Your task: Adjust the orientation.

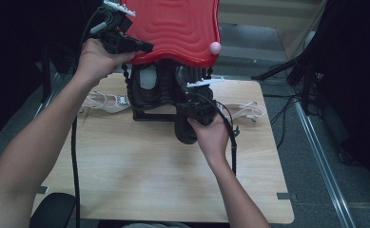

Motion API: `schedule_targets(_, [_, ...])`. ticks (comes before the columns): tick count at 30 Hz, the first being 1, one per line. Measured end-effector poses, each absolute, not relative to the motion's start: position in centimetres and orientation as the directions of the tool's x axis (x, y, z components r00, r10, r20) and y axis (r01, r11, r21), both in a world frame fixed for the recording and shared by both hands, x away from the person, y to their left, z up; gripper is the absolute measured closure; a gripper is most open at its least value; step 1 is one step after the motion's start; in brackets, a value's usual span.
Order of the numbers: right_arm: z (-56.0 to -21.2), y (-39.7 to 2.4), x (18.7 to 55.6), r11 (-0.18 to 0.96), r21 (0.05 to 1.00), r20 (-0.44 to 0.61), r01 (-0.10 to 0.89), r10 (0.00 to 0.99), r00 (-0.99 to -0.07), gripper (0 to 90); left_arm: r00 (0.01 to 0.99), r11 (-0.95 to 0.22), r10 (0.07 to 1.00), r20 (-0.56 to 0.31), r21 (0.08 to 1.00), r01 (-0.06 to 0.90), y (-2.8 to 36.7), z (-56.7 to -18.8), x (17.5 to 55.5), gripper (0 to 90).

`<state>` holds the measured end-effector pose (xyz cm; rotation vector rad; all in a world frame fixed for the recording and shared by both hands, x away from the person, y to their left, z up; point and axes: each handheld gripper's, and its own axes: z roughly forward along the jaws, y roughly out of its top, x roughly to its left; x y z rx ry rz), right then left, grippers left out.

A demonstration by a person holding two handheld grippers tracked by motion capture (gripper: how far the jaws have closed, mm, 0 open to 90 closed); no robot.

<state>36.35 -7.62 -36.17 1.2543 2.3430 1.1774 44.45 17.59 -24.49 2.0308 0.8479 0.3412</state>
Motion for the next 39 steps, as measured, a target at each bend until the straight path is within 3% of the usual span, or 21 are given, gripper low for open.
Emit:
schedule_targets(10, [-37.0, -5.7, 37.1, 0.319, 0.773, 0.083, 0.548, 0.806, -0.586, 84.9, 0.736, -0.389, 0.674, -0.056, 0.82, 0.419, 17.7, -24.5, 44.4, 90.0])
schedule_targets(20, [-36.8, -5.8, 39.7, 0.256, 0.795, 0.12, 0.549, 0.822, -0.557, 85.6, 0.737, -0.393, 0.673, -0.064, 0.814, 0.429, 18.0, -24.5, 44.7, 90.0])
schedule_targets(31, [-37.8, -3.8, 41.6, 0.286, 0.825, 0.007, 0.487, 0.857, -0.515, 84.7, 0.737, -0.393, 0.674, -0.057, 0.817, 0.422, 18.0, -24.5, 44.6, 90.0])
schedule_targets(39, [-38.5, -3.8, 42.0, 0.281, 0.811, 0.034, 0.512, 0.853, -0.522, 76.0, 0.734, -0.402, 0.678, -0.045, 0.813, 0.421, 17.9, -24.5, 44.5, 90.0])
